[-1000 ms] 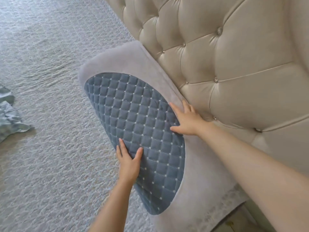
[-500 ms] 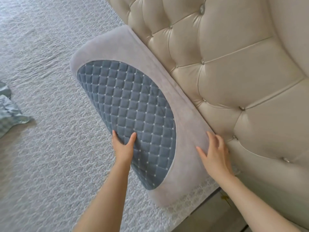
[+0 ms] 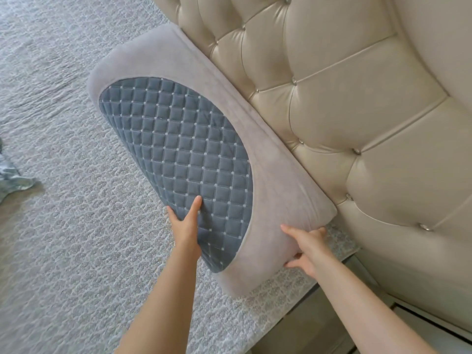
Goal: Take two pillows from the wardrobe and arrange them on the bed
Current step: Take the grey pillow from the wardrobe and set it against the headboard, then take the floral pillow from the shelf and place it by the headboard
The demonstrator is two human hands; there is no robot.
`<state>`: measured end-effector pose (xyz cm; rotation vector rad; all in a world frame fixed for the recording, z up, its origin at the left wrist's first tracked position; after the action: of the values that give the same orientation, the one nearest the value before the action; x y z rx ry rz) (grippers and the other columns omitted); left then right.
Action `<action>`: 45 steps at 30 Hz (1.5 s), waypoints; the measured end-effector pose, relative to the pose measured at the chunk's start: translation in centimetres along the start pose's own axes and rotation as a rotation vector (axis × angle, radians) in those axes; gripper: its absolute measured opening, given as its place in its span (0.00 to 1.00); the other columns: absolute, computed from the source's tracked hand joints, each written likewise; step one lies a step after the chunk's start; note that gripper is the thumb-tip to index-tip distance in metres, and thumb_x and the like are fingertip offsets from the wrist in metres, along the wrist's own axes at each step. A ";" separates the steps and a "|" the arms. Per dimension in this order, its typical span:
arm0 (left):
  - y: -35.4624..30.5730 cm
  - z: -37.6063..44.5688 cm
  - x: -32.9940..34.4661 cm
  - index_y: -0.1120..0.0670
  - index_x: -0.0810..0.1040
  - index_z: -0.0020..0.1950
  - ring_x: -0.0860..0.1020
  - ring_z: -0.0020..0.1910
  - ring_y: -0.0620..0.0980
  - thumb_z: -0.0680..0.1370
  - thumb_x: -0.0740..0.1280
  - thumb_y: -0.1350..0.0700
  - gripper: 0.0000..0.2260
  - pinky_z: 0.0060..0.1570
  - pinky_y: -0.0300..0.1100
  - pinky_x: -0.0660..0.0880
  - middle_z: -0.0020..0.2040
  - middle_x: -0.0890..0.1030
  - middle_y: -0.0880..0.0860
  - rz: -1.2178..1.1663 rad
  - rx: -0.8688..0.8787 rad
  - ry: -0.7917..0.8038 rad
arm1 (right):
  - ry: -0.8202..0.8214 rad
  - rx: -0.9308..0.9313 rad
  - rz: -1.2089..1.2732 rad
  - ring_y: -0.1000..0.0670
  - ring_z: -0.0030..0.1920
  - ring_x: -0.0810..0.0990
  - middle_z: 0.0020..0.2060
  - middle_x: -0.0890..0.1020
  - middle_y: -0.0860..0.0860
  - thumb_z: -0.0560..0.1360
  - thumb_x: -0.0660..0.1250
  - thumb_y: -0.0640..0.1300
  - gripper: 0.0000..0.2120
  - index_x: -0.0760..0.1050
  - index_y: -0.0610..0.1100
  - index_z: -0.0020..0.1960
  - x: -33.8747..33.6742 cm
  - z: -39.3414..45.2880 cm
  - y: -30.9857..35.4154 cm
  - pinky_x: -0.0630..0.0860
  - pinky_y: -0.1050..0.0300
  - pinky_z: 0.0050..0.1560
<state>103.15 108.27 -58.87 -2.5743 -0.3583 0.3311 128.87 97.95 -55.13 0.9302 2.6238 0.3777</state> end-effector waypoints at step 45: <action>0.5 -15.7 -10.2 0.54 0.78 0.64 0.82 0.53 0.48 0.82 0.64 0.58 0.11 0.49 0.38 0.76 0.58 0.83 0.51 0.364 0.523 0.114 | 0.130 -0.730 -0.764 0.54 0.52 0.75 0.58 0.77 0.51 0.79 0.62 0.43 0.18 0.69 0.43 0.68 -0.9 -14.1 -3.3 0.70 0.63 0.48</action>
<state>98.43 97.53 -44.34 -2.1140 0.2206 0.3491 122.21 93.00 -43.29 -0.3271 2.3901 1.0769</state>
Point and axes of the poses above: each hand's wrist, its own z-axis towards the middle knuckle, its own x-axis out of the palm, y = z × x, the point moved 4 cm from there along z, towards the middle knuckle
